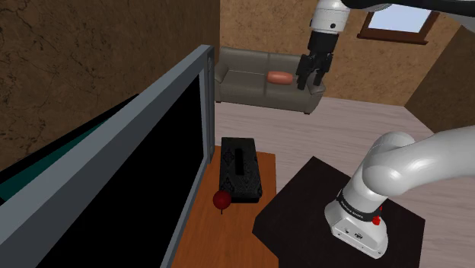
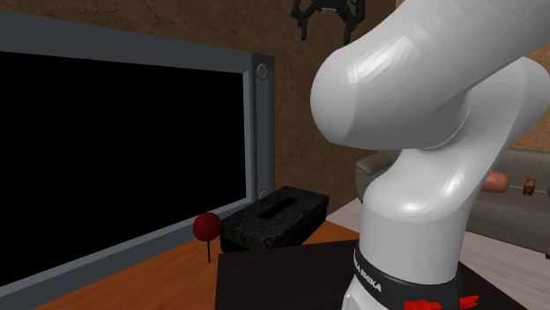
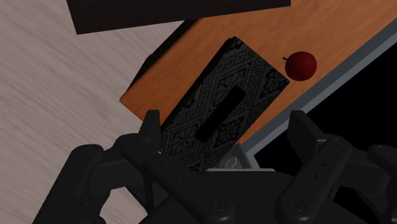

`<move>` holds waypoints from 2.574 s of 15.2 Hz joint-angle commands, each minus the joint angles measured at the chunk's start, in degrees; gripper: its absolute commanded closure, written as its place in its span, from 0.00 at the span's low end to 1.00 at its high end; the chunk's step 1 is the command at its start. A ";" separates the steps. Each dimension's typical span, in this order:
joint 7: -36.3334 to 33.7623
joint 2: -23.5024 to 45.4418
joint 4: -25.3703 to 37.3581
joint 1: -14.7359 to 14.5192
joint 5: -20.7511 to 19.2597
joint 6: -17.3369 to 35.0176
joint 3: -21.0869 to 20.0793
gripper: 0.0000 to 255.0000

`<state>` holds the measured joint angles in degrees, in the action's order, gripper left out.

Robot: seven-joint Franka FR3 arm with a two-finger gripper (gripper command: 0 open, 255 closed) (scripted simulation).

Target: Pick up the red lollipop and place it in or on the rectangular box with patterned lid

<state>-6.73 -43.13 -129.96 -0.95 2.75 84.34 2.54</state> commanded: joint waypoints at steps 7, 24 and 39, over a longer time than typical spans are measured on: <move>-5.33 -2.23 -11.29 -1.21 3.40 10.55 -4.88 0.00; -20.55 13.58 -28.00 -6.59 13.90 47.87 -22.35 0.00; -62.30 55.21 -18.35 -5.22 -23.17 79.64 -30.09 0.00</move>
<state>-62.41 8.20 -150.15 -4.68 -12.79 162.56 -29.37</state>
